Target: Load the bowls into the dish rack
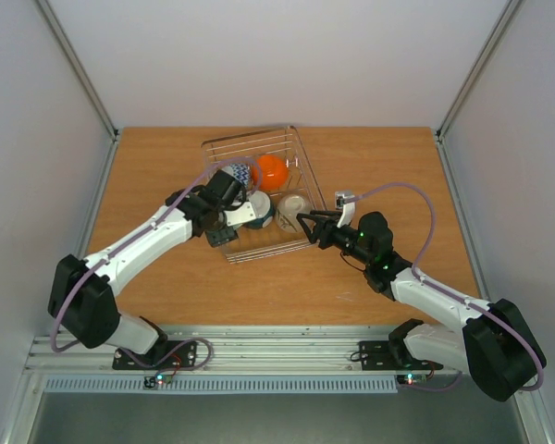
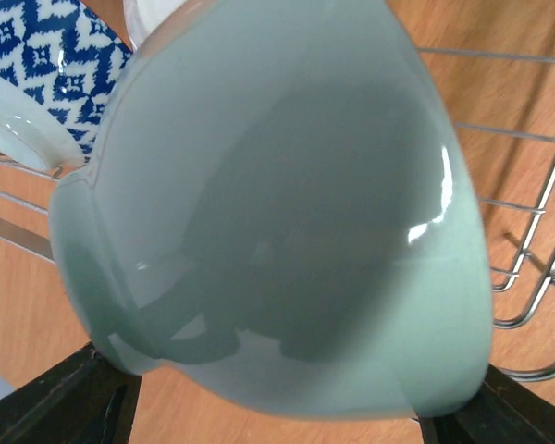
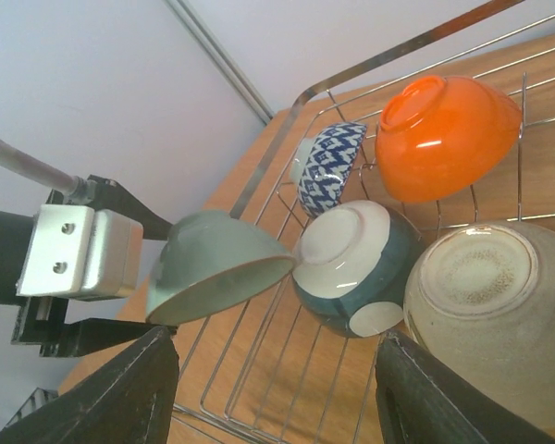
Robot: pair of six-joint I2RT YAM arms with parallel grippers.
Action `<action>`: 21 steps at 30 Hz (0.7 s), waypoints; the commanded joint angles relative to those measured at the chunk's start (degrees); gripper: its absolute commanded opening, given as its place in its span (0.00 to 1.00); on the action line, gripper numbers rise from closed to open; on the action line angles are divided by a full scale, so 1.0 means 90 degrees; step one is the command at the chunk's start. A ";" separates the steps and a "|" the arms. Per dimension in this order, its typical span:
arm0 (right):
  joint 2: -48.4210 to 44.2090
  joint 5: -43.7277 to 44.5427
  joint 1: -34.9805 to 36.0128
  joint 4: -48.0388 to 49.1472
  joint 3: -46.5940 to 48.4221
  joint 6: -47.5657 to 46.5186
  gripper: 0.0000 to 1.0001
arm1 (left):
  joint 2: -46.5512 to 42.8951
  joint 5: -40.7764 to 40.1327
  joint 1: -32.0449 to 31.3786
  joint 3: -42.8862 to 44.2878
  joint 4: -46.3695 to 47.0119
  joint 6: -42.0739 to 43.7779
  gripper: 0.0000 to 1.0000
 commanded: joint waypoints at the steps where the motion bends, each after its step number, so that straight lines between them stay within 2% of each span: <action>1: -0.0083 0.0041 -0.0030 0.0119 -0.0045 -0.0008 0.58 | 0.0345 -0.0735 -0.0104 -0.0142 0.0218 0.0298 0.00; 9: -0.0194 0.0074 -0.0030 0.0108 -0.0120 -0.0013 0.59 | 0.0643 -0.1346 -0.0676 -0.0237 -0.0017 0.0525 0.00; 21: -0.0223 0.0098 -0.0032 0.0166 -0.0189 -0.0013 0.59 | 0.1018 -0.1673 -0.1387 -0.0390 -0.0174 0.0607 0.01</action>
